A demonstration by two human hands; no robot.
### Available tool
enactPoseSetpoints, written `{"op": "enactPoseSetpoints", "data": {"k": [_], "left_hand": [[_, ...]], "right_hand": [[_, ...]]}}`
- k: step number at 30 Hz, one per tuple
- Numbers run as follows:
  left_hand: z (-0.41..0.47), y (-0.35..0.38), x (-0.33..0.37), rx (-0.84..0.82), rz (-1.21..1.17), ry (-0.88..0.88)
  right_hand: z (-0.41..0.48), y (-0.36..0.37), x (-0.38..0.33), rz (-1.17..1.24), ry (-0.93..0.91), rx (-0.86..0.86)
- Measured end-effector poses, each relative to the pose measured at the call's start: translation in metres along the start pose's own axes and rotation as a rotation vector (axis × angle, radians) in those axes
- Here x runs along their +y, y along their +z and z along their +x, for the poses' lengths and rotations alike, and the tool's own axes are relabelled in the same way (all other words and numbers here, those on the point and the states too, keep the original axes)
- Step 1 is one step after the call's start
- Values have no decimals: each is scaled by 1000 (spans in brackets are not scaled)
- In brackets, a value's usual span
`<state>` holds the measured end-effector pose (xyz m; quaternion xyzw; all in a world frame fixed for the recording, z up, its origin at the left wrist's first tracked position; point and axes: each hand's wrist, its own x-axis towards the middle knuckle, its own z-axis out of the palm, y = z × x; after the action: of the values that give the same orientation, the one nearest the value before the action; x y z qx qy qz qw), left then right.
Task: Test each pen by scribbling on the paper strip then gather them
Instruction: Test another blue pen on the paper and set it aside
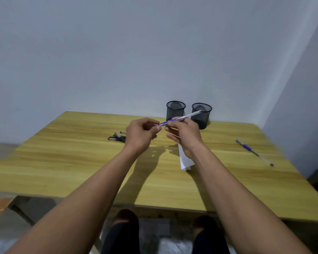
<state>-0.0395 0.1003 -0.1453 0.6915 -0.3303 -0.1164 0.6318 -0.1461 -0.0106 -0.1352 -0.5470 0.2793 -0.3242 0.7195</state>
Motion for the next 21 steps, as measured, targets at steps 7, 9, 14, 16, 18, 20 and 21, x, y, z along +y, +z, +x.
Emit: {"op": "enactPoseSetpoints", "data": {"k": [7, 9, 14, 16, 18, 20, 21], "left_hand": [[20, 11, 8, -33, 16, 73], [24, 15, 11, -34, 137, 134], [35, 21, 15, -66, 253, 281], [39, 22, 16, -119, 324, 341], [43, 22, 16, -153, 359, 372], [48, 24, 13, -166, 394, 371], [51, 25, 11, -170, 413, 362]], "right_hand": [[10, -6, -7, 129, 54, 24], [15, -7, -8, 170, 50, 47], [26, -10, -11, 163, 20, 47], [30, -14, -13, 170, 21, 50], [34, -16, -15, 183, 29, 60], [38, -15, -14, 195, 31, 79], [39, -14, -13, 195, 29, 90]]}}
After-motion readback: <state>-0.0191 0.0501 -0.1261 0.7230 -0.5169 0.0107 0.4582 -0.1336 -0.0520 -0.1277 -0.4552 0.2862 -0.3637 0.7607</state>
